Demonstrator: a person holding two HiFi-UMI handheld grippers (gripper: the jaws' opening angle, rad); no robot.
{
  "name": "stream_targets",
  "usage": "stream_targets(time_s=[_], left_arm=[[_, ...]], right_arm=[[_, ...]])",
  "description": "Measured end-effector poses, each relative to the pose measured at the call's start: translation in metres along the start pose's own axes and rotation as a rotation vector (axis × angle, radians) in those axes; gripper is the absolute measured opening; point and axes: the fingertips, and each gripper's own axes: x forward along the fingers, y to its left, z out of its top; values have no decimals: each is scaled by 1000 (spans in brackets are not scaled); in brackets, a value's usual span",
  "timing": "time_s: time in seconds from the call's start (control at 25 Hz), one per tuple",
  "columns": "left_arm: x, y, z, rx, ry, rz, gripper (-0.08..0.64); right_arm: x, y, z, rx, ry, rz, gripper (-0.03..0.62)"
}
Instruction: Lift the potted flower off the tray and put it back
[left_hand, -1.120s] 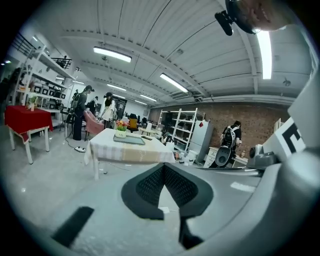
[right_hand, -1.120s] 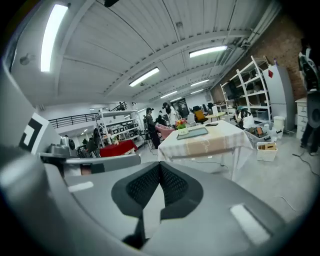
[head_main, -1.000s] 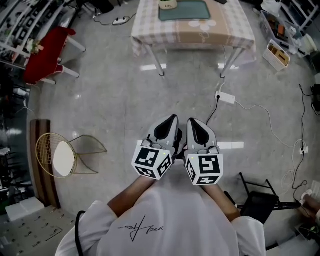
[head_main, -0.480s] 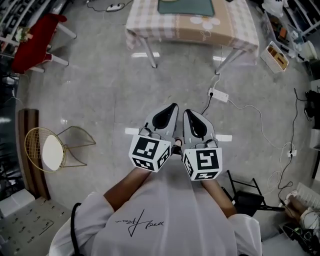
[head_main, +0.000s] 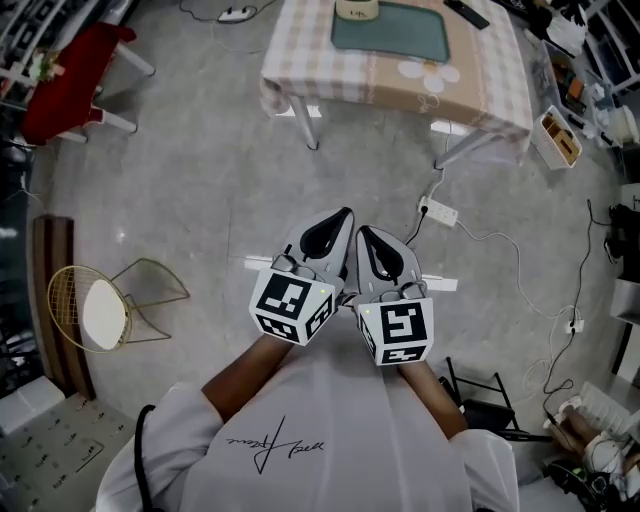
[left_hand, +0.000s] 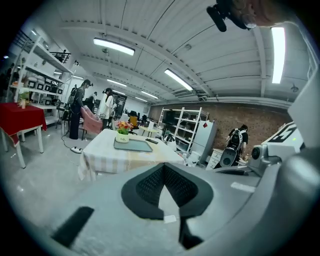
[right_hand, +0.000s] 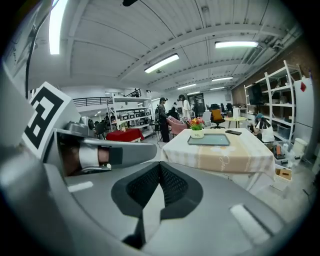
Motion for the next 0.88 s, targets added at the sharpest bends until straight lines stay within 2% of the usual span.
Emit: stream_targets(time_s=[0.36,0.6,0.88], left_arm=[[32,58,24,8,18,-33,-2],[37,100,46,-6,-31,-6,-2],[40,121,58,-13,-39,-24,-2]], right_arm=[[71,-9,30,-11,38,30,3],[110,-12,41,-10,48,30,3],[132,-8,47,-28,65,34,3]])
